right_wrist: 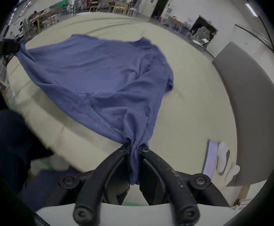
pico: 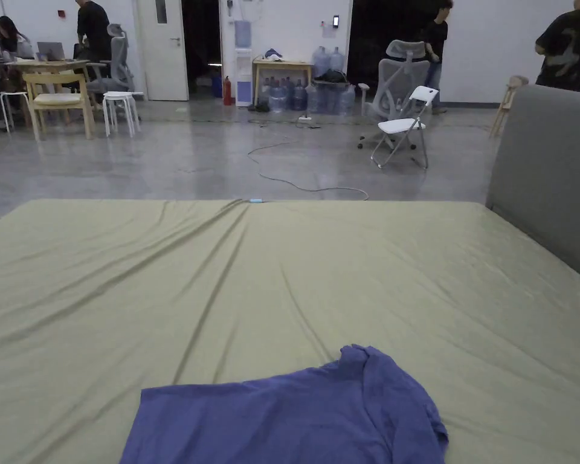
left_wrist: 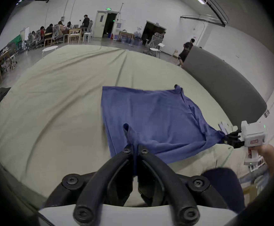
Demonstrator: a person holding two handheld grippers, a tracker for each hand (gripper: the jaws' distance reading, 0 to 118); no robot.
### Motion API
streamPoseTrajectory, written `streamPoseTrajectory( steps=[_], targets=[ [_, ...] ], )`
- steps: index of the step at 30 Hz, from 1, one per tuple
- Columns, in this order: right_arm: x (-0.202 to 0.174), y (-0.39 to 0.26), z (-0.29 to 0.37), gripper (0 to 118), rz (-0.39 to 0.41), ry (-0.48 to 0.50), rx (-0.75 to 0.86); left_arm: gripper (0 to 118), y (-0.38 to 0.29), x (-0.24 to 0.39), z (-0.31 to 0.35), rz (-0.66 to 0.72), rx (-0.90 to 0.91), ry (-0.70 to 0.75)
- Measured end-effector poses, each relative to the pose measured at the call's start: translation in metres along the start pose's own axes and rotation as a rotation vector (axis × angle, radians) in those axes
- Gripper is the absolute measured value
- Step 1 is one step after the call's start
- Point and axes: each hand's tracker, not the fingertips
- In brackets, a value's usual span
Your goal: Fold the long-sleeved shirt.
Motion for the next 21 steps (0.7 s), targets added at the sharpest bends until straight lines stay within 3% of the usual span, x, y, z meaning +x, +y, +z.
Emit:
streamPoseTrajectory(
  steps=[4,7,12,14,15,16,17,18,19,20,21],
  targets=[
    [-0.019,-0.023,-0.002,13,0.055,-0.029,-0.062,2,-0.031,0.000,0.015,0.050,-0.044,-0.003],
    [-0.020,-0.033,-0.009,13,0.029,0.027,-0.113,2,-0.048,0.000,0.016,0.062,-0.081,0.004],
    [-0.016,-0.034,-0.016,13,-0.025,0.027,-0.124,2,-0.059,-0.005,0.007,0.107,-0.117,0.008],
    [-0.011,-0.034,-0.020,21,-0.067,0.051,-0.135,3,-0.060,-0.005,0.002,0.105,-0.123,0.018],
    [-0.010,-0.035,-0.023,57,-0.094,0.062,-0.141,19,-0.060,-0.006,0.000,0.110,-0.122,0.020],
    [-0.009,-0.037,-0.024,94,-0.112,0.070,-0.140,57,-0.060,-0.008,0.000,0.122,-0.121,0.007],
    [-0.009,-0.038,-0.026,114,-0.117,0.057,-0.135,102,-0.060,-0.005,0.000,0.122,-0.116,0.010],
    [-0.005,-0.042,-0.024,118,-0.132,0.021,-0.103,118,-0.058,-0.003,-0.001,0.106,-0.100,0.042],
    [-0.001,-0.044,-0.016,118,-0.150,-0.093,-0.025,118,-0.058,-0.002,-0.001,0.088,-0.082,0.081],
    [0.002,-0.046,-0.010,118,-0.166,-0.042,0.040,118,-0.060,-0.003,0.011,0.076,-0.011,0.055],
    [0.007,-0.046,-0.003,118,-0.206,-0.047,0.045,111,-0.059,0.004,0.014,0.086,0.017,0.030]
  ],
)
